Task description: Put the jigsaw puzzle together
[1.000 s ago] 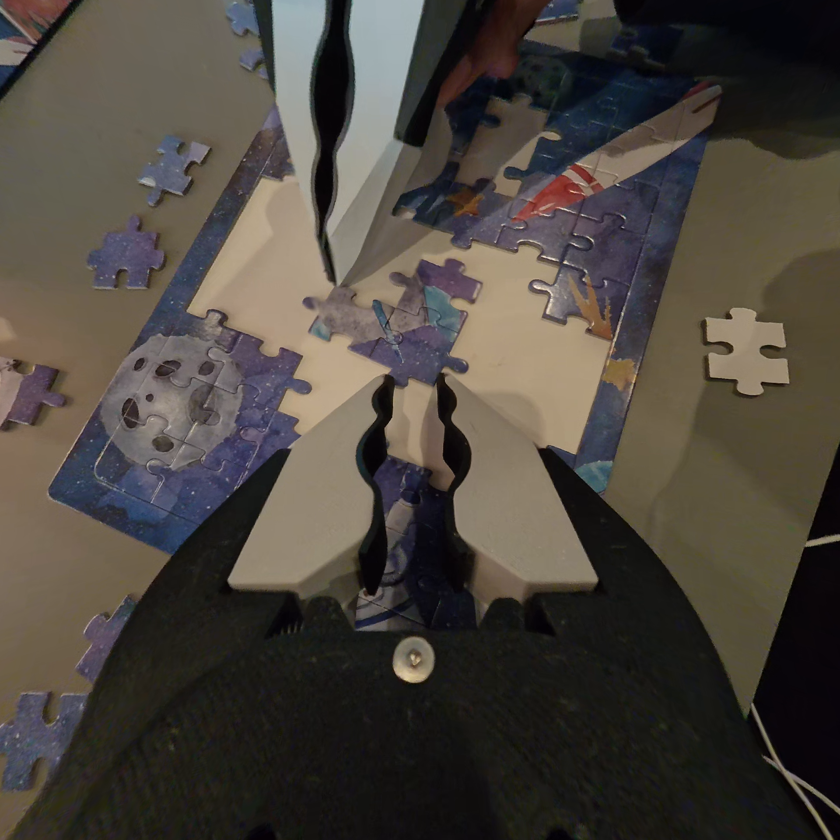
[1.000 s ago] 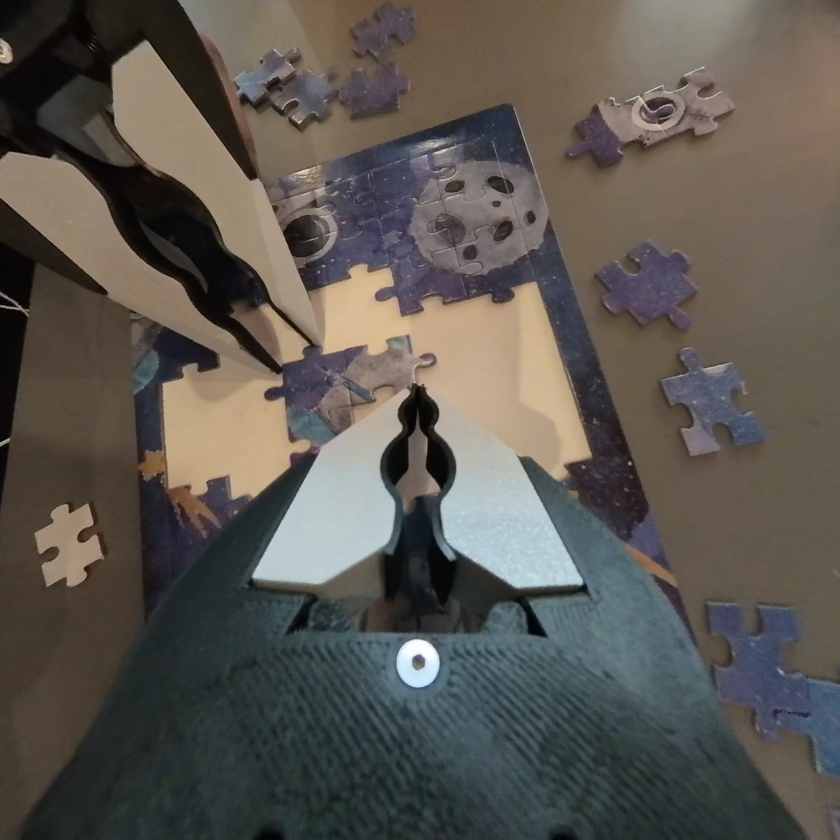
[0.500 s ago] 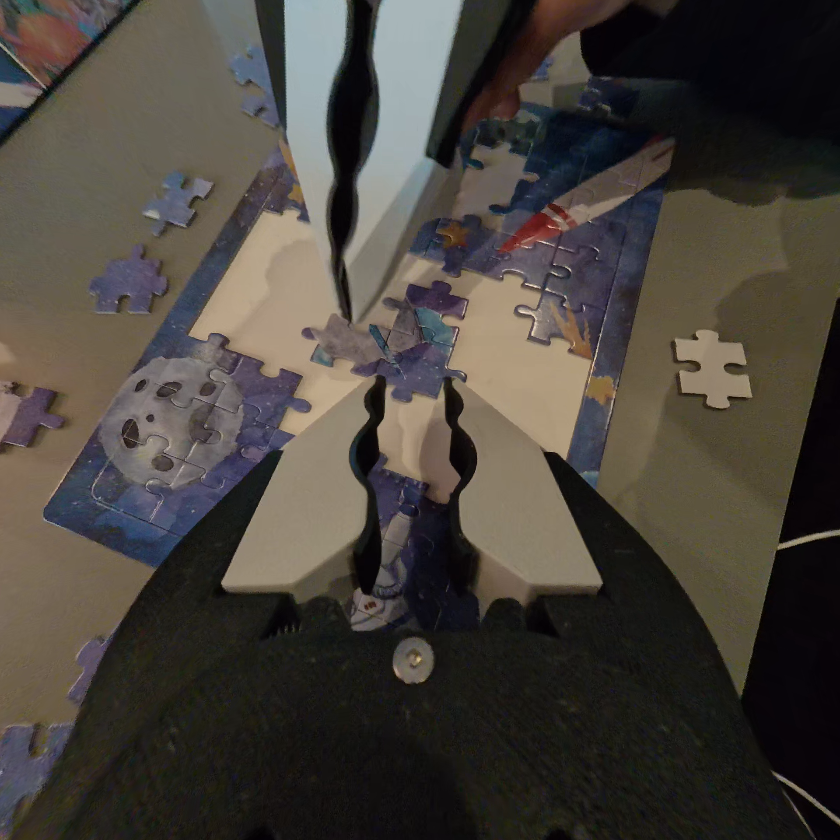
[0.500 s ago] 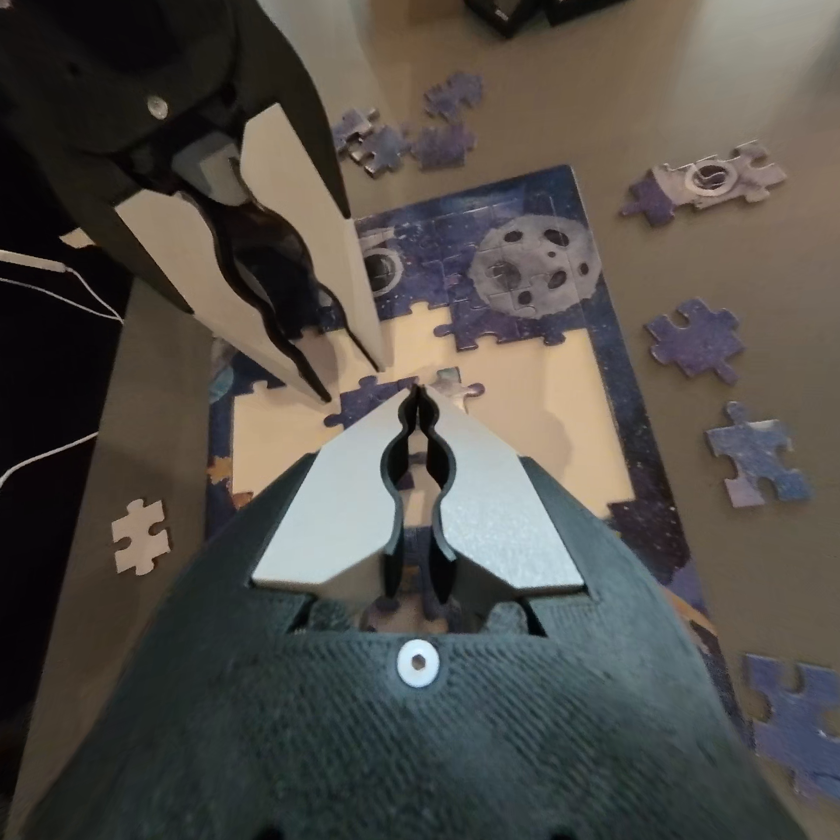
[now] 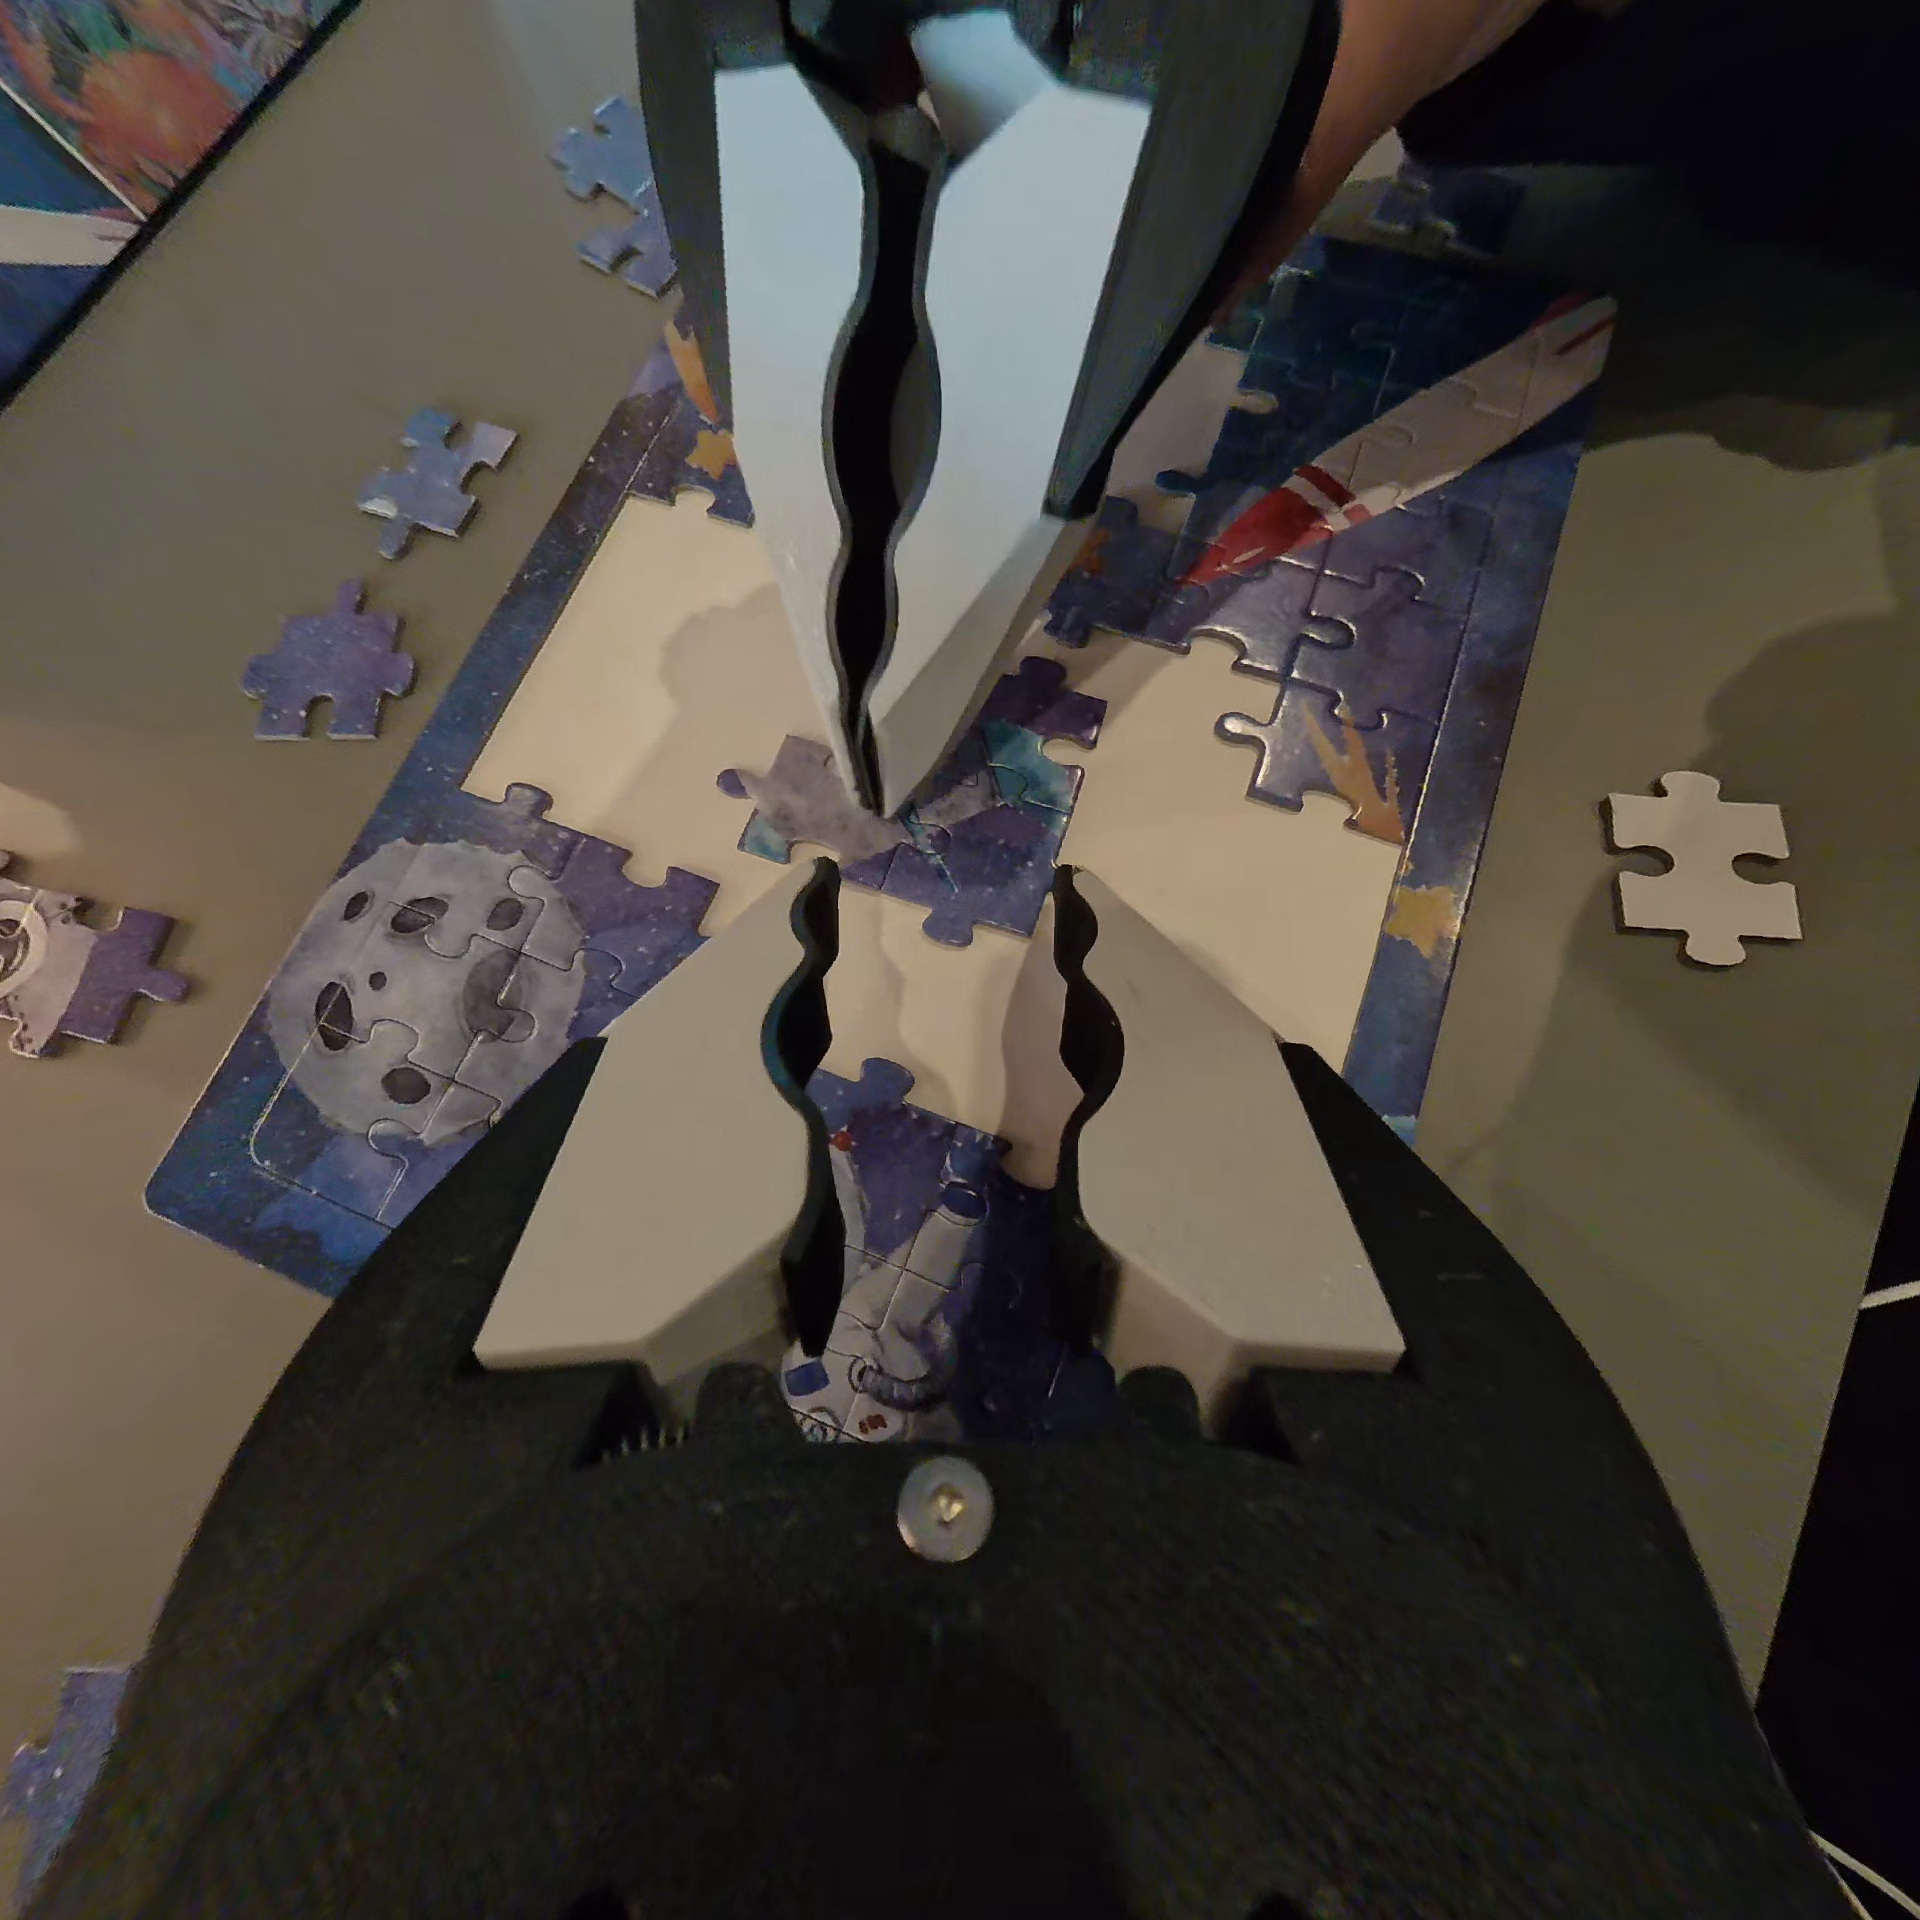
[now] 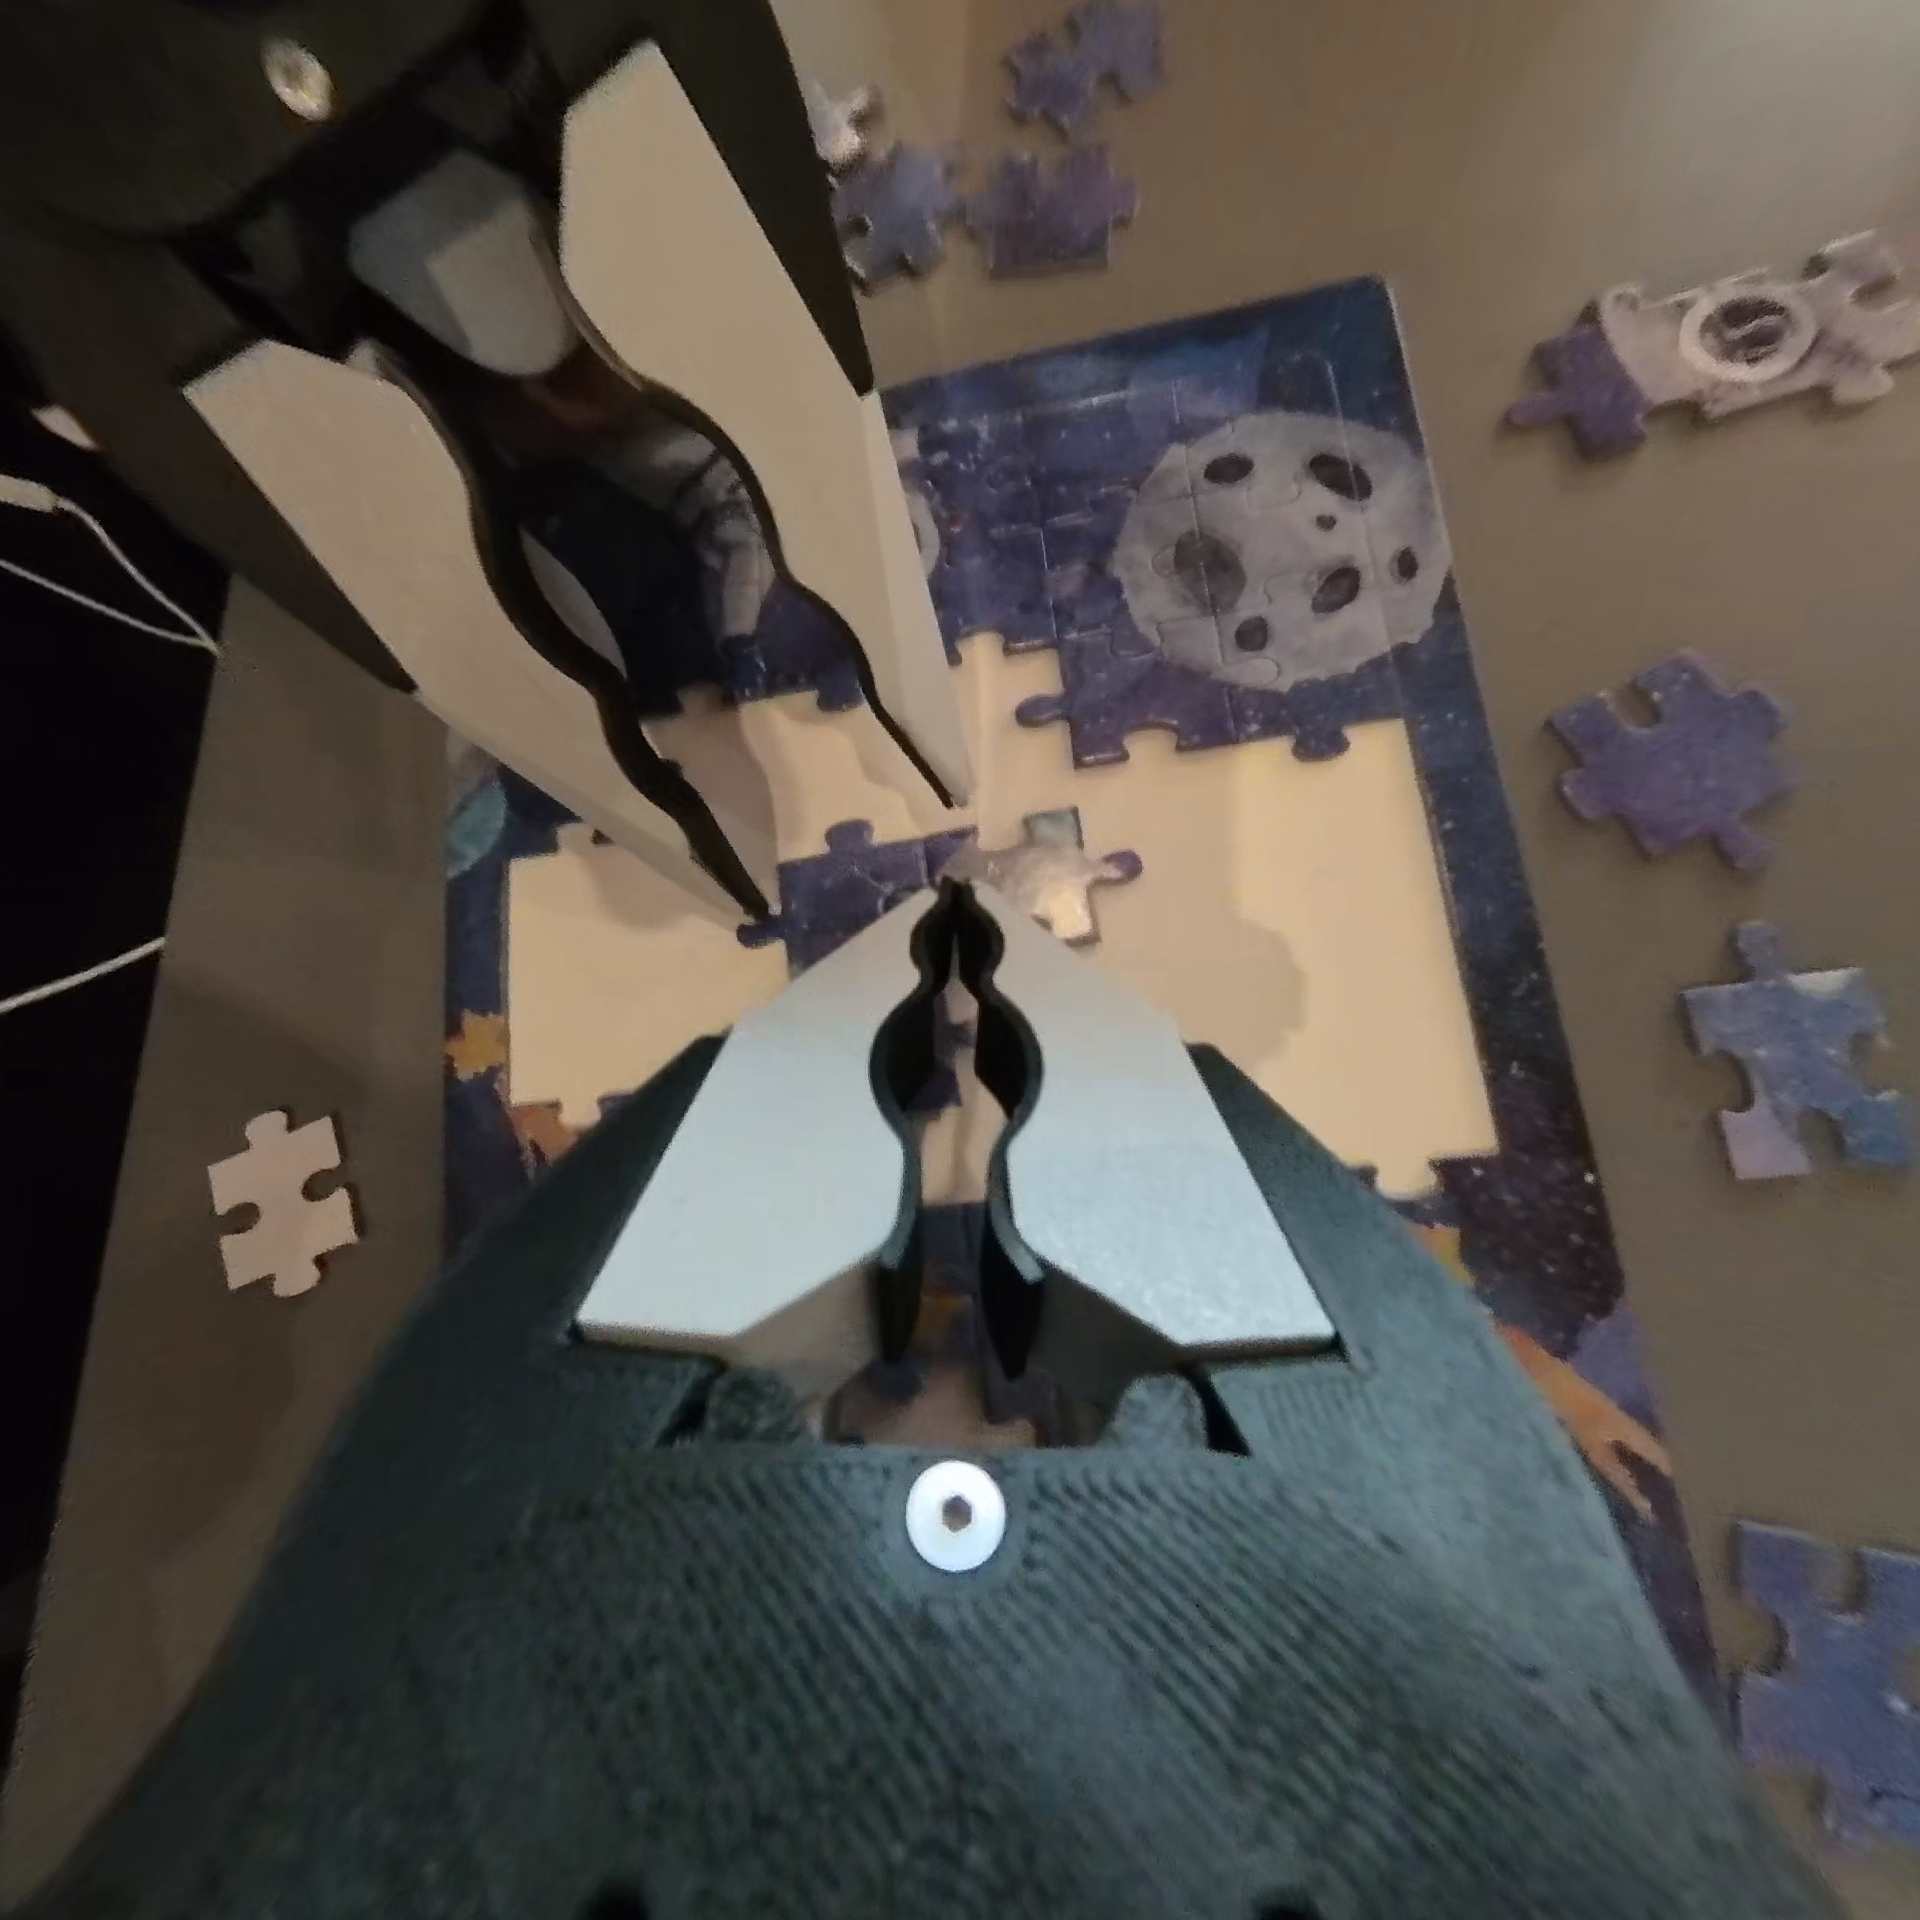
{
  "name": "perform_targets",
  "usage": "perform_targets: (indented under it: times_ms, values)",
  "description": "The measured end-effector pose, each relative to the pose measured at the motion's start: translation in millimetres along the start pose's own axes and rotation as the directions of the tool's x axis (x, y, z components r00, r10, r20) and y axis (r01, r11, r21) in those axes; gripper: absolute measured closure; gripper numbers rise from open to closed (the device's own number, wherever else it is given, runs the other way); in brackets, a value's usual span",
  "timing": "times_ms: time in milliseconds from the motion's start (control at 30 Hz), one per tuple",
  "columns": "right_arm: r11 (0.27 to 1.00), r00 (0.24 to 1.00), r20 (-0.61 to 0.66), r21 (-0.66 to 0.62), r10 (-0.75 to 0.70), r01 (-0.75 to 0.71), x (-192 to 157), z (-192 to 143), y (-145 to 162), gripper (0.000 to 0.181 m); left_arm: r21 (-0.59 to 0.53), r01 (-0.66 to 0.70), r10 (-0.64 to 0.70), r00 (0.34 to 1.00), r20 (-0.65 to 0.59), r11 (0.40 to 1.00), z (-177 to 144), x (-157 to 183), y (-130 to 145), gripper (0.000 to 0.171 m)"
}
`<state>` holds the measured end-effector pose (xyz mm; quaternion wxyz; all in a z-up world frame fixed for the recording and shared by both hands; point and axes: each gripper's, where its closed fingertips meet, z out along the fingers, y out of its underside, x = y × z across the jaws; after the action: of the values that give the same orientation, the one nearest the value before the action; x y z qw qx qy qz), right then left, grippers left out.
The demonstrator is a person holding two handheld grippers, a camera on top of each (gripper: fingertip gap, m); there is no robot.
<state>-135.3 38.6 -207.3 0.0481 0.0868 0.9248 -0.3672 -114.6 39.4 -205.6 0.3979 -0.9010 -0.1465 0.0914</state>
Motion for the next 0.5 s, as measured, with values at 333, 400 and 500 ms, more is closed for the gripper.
perform_targets:
  times_ms: [333,400,500]
  values:
    - [1.0,1.0,-0.023,-0.004,0.008,-0.008,6,-1,2,0.181,-0.024,-0.027,0.027,1.0,0.002,0.999,3,2,3,0.13]
    - [1.0,1.0,0.028,-0.009,-0.009,0.009,-4,0,3,0.181,-0.027,-0.019,0.019,1.0,-0.003,0.999,3,2,3,0.129]
    - [0.999,0.995,0.096,-0.013,-0.035,0.036,-18,4,3,0.181,-0.039,0.026,-0.027,0.999,-0.03,0.999,4,2,5,0.128]
